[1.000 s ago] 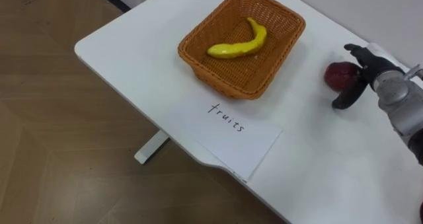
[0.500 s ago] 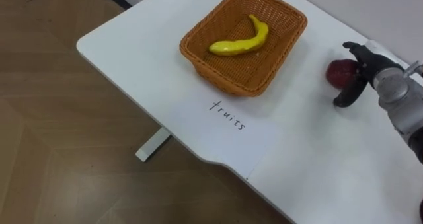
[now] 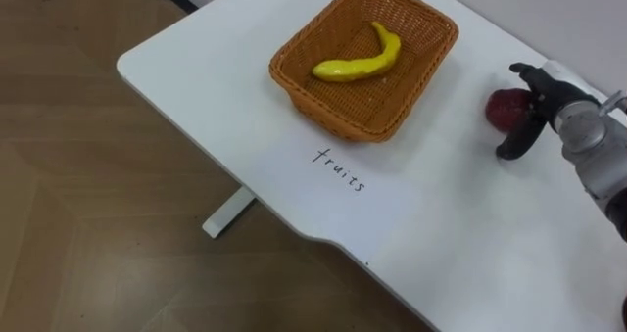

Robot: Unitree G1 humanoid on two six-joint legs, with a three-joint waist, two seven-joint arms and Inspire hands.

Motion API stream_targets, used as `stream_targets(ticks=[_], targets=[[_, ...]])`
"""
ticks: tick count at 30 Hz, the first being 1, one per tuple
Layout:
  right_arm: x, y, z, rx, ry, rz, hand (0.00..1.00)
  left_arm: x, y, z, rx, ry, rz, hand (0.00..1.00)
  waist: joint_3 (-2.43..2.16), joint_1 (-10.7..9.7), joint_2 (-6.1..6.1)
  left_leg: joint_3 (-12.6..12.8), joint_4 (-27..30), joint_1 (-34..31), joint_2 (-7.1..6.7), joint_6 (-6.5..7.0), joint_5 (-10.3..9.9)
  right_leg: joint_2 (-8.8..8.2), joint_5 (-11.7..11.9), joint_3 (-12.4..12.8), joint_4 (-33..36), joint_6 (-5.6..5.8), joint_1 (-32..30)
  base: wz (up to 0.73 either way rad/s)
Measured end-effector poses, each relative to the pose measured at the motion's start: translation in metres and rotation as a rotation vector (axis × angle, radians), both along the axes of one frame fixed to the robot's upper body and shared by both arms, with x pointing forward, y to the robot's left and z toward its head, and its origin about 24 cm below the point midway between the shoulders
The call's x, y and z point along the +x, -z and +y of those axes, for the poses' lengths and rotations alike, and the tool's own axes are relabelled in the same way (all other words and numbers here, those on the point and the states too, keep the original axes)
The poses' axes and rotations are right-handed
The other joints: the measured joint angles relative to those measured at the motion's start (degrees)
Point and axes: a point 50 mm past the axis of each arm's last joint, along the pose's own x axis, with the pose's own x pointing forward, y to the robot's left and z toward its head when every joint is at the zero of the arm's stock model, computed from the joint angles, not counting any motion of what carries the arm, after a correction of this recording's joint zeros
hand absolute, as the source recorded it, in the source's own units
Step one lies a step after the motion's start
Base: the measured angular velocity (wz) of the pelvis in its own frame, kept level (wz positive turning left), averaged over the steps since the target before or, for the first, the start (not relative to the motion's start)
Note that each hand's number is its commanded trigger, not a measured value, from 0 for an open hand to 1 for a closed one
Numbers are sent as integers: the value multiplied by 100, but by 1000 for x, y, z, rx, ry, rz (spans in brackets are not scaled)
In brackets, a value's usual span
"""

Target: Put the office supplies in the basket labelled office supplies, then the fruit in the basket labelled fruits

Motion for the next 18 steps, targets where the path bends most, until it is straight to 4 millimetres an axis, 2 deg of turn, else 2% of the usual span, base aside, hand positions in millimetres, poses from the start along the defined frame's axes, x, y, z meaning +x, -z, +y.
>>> stream_targets(ticks=[7, 18], targets=[[0, 4, 9, -67, -68, 47, 0, 0, -3, 6, 5, 37, 7, 0, 0, 11, -35, -4, 11, -5, 29, -47, -5, 1, 17, -62, 5, -27, 1, 0], [-1, 10, 12, -132, -110, 81, 0, 1, -3, 6, -7, 52, 1, 0, 1, 46, -46, -27, 98, -85, 48, -68, 6, -9, 21, -140, 99, -33, -74, 0]])
